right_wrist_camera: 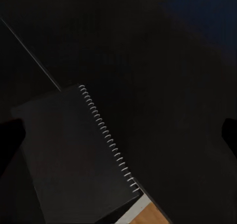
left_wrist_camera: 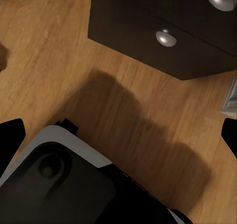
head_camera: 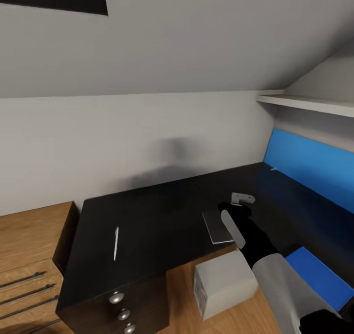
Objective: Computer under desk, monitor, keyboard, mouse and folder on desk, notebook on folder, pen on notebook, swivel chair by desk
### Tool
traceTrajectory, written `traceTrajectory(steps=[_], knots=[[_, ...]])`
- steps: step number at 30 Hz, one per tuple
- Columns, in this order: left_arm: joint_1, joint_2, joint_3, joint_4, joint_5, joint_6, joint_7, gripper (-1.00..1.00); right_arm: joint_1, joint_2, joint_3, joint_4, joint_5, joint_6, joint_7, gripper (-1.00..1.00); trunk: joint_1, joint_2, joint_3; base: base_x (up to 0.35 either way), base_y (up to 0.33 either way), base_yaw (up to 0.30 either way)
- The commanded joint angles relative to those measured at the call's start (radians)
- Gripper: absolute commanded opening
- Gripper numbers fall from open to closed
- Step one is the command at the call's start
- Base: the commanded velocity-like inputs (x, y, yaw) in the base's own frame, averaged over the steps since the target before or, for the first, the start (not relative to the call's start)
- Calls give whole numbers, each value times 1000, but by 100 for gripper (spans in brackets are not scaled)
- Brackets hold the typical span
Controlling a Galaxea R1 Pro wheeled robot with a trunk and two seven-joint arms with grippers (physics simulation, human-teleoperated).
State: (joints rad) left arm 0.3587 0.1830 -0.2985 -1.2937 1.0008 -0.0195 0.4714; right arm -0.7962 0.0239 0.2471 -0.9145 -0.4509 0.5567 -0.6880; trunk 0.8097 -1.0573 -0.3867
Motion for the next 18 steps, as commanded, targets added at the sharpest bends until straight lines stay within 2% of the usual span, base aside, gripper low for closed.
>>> traceTrajectory(steps=[1,4,5,7,8,13,18], knots=[[1,1,-2,-1,6,-5,6,100,-4,0,2,10,-8,-1,-6,100,1,-1,-1,294,-1,0],[4,1,-3,1,6,-11,7,100,-11,2,1,40,-14,-8,-1,100,1,-1,-1,310,-1,0],[5,1,-3,5,7,-14,7,100,-18,2,1,62,-26,-12,0,100,1,-1,-1,325,0,0],[7,1,-3,21,6,-29,3,100,-40,3,0,122,-81,-30,21,100,1,-1,-1,334,0,0],[7,1,-4,24,6,-33,3,100,-45,3,0,136,-90,-35,30,100,1,-1,-1,336,0,0],[8,-4,-4,38,6,-45,6,100,-69,4,0,211,-112,-51,79,100,1,-1,-1,245,0,0],[8,-10,-4,65,6,-49,3,100,-91,7,0,281,-122,-58,121,100,1,-1,-1,64,0,0]])
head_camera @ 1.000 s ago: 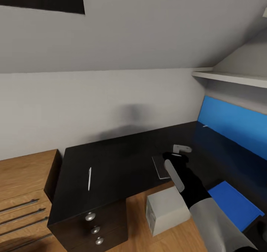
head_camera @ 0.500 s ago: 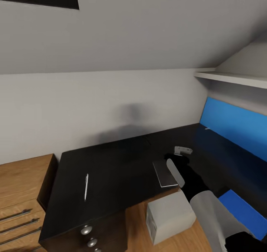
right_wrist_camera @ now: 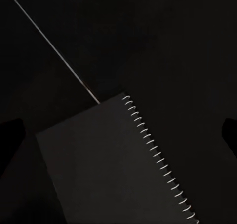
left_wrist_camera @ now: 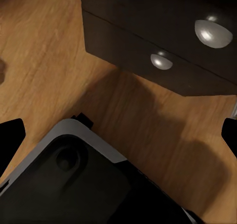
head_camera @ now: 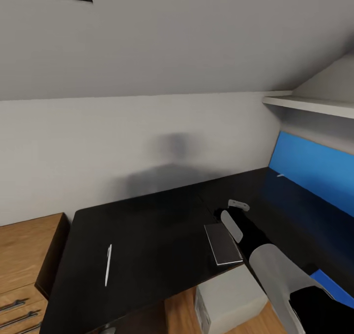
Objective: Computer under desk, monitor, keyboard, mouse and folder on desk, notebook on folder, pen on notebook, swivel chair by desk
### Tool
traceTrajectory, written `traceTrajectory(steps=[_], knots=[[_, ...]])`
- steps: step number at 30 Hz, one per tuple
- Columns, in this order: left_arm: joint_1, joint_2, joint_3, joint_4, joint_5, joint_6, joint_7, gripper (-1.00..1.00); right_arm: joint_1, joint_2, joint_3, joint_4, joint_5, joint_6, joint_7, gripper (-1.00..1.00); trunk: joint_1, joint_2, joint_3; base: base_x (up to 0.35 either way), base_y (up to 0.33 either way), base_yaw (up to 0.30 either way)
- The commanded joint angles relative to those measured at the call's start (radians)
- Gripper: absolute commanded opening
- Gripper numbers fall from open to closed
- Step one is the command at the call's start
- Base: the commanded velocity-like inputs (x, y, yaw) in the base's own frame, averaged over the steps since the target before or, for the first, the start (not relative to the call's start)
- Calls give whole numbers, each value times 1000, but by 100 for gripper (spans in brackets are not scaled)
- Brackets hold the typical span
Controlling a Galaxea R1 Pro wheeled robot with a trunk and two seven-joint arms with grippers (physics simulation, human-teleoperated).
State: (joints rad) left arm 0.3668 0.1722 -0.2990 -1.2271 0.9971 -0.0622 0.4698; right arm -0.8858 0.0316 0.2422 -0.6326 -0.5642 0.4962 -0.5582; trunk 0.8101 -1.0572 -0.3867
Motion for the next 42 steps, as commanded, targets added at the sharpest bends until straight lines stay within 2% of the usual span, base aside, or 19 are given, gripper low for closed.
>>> traceTrajectory(steps=[1,12,15,18,21,31,38,42], knots=[[0,1,-3,2,10,-7,4,100,-2,-1,5,3,-9,2,-6,100,0,-1,-1,27,0,0],[4,-1,3,48,32,-8,4,100,-9,-6,4,20,-41,1,4,100,0,-1,-1,10,0,0],[8,3,7,55,62,-9,3,100,-10,-7,3,21,-48,1,4,100,0,-1,-1,1,0,0],[14,10,10,60,111,-9,1,100,-12,-8,3,23,-53,3,4,100,0,-1,-1,0,0,0],[20,13,12,62,132,-10,2,100,-17,-8,-2,39,-61,3,5,100,0,-1,-1,0,0,0],[28,21,14,76,148,-38,6,100,-35,-4,-9,70,-88,-8,16,100,0,-1,-3,0,0,0],[30,20,16,136,152,-43,1,100,-44,-6,-9,72,-87,-11,15,100,0,-1,-6,0,0,0],[30,15,43,153,166,-42,3,100,-46,-5,-9,68,-87,-11,16,100,0,-1,-7,0,0,0]])
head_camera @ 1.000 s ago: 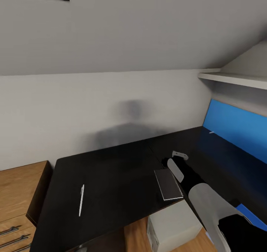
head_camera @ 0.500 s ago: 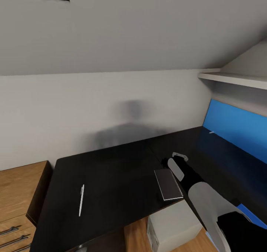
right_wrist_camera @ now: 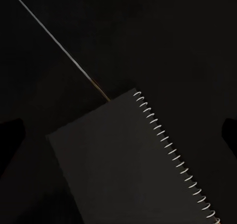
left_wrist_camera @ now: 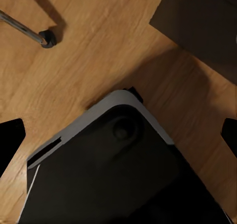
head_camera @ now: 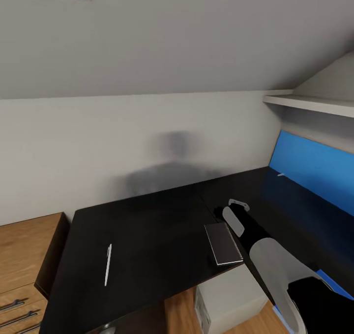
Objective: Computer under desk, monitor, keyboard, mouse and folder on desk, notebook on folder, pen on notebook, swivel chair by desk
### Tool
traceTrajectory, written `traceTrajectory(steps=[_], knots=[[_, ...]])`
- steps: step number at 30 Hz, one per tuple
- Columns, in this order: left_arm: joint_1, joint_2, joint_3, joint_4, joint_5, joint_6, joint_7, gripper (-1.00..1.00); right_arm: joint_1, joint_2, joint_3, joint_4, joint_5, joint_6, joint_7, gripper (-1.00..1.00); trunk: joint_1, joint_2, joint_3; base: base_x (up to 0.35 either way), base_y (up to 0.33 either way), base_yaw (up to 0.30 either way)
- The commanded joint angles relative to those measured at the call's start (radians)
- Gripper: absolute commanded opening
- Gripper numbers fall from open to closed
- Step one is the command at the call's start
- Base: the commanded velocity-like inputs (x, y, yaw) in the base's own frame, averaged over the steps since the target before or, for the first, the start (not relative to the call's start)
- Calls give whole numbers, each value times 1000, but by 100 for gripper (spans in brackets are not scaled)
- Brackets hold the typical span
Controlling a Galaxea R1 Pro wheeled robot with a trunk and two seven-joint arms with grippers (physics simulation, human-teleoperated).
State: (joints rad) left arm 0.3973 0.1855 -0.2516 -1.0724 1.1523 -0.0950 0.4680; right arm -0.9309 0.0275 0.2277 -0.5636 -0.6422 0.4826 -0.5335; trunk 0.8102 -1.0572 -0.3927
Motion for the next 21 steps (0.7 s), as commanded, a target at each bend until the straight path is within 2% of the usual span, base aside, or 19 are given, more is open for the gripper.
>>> traceTrajectory(steps=[1,4,8,21], knots=[[0,0,5,3,21,-10,2,100,-1,-1,5,-3,-9,2,-9,100,4,-8,-4,0,0,0],[0,-2,23,18,55,-10,-4,100,-1,0,5,-5,-8,2,-8,100,15,-29,-14,0,0,0],[1,-4,34,34,78,-11,-7,100,-2,1,5,-8,-8,2,-8,100,31,-57,-26,0,0,0],[1,-6,40,43,94,-12,-5,100,-5,-3,6,-25,-2,9,-7,100,81,-148,-70,0,0,0]])
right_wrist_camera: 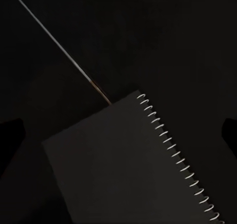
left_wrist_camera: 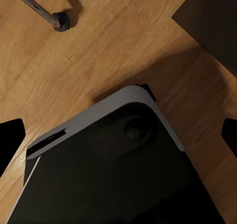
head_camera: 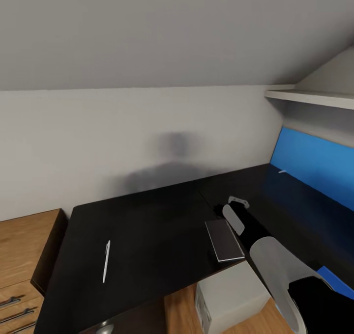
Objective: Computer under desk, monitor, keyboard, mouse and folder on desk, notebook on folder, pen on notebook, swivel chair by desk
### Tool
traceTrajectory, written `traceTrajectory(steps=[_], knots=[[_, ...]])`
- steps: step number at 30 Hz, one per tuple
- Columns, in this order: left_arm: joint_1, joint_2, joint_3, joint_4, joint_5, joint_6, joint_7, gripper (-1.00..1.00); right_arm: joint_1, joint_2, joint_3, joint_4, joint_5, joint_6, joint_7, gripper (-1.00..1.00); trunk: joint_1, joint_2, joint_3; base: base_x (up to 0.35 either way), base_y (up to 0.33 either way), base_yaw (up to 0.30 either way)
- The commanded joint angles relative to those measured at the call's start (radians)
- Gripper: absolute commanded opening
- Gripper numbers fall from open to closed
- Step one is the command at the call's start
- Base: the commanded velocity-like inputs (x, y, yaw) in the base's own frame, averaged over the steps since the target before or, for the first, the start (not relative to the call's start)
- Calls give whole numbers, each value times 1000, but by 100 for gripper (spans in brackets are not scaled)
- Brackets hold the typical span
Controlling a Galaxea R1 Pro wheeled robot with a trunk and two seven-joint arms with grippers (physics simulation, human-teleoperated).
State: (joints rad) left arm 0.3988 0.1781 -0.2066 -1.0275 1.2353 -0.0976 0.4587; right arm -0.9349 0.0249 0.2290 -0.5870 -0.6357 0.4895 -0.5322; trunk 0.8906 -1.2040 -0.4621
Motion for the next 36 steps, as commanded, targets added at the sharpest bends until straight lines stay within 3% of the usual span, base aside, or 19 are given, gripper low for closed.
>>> traceTrajectory(steps=[1,13,21,30,36], knots=[[0,1,-5,-2,11,-10,4,100,-3,-2,5,-2,-9,3,-9,100,4,-8,-5,0,0,0],[-1,3,-4,-2,12,-10,2,100,-31,-3,6,5,-9,6,-8,100,50,-92,-60,0,0,0],[-1,3,-6,-2,8,-9,4,100,-32,-1,8,8,-8,3,-8,100,50,-92,-73,0,0,0],[-1,-1,-9,2,-60,-9,9,100,-32,-1,7,9,-9,1,-8,100,50,-92,-77,54,0,0],[0,-3,-9,4,-76,-9,8,100,-33,-1,6,10,-12,4,-9,100,50,-92,-78,131,0,0]])
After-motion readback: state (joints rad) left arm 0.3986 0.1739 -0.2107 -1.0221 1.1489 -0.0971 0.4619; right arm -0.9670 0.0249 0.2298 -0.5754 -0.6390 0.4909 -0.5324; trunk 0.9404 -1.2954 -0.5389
